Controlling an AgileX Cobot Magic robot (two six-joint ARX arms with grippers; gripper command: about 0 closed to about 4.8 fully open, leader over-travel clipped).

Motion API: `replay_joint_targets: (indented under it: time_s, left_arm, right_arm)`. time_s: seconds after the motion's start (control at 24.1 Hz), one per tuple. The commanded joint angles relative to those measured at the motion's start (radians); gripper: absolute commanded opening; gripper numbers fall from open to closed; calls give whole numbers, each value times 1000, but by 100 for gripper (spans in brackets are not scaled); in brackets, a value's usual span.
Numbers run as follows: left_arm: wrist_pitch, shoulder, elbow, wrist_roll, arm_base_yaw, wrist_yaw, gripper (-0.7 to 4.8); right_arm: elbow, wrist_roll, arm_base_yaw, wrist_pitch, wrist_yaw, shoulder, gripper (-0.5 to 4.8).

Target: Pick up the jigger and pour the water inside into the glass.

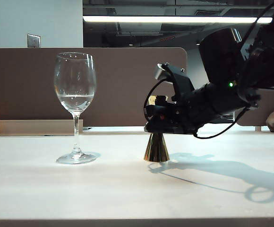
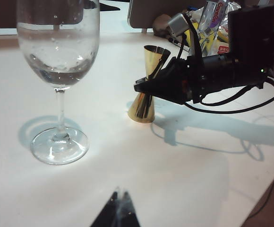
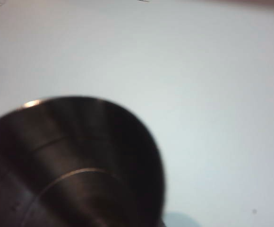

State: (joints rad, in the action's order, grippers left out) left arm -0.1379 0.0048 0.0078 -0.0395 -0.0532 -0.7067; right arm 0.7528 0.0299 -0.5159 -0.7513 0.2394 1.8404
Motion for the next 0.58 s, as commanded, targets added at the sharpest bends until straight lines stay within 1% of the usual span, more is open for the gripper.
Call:
replay_joint_targets:
  time_s: [0.04,0.12,0.21,0.25,0.29,0.33,0.42,0.46,0.54,0.58]
  left_arm:
    - [-3,1,1,3,2,-5,-5]
    - [-3,1,1,3,2,-5,-5]
    - [-3,1,1,3,2,-5,-5]
    - [-3,1,1,3,2,-5,-5]
    - [-3,1,1,3,2,-5,-5]
    - [-3,1,1,3,1,-5,-5]
    - [-3,1,1,2,1,-5,-5]
    - [-3,1,1,3,2,-5,-5]
    - [-3,1,1,2,2,-5,-5]
    - [-3,1,1,3,2,-5,-5]
  right_arm:
    - [-2,3,-5,16,3,0,159]
    - [-2,3,-6,22,3,-1,216]
    - [-7,2,-13,29,-3,-14,219]
    - [-8,2,-14,30,-5,-18,229]
    - [-9,2,-16,40,-6,-31,274]
    - [-9,2,-16,45,-6,-35,287]
    - [-9,2,-16,86,-31,-55,292]
    - [-12,1,-17,121,-50,-72,347]
    - [-23,1,-19,130,-71,-88,398]
    - [-32,1,-19,133,-87,-100,415]
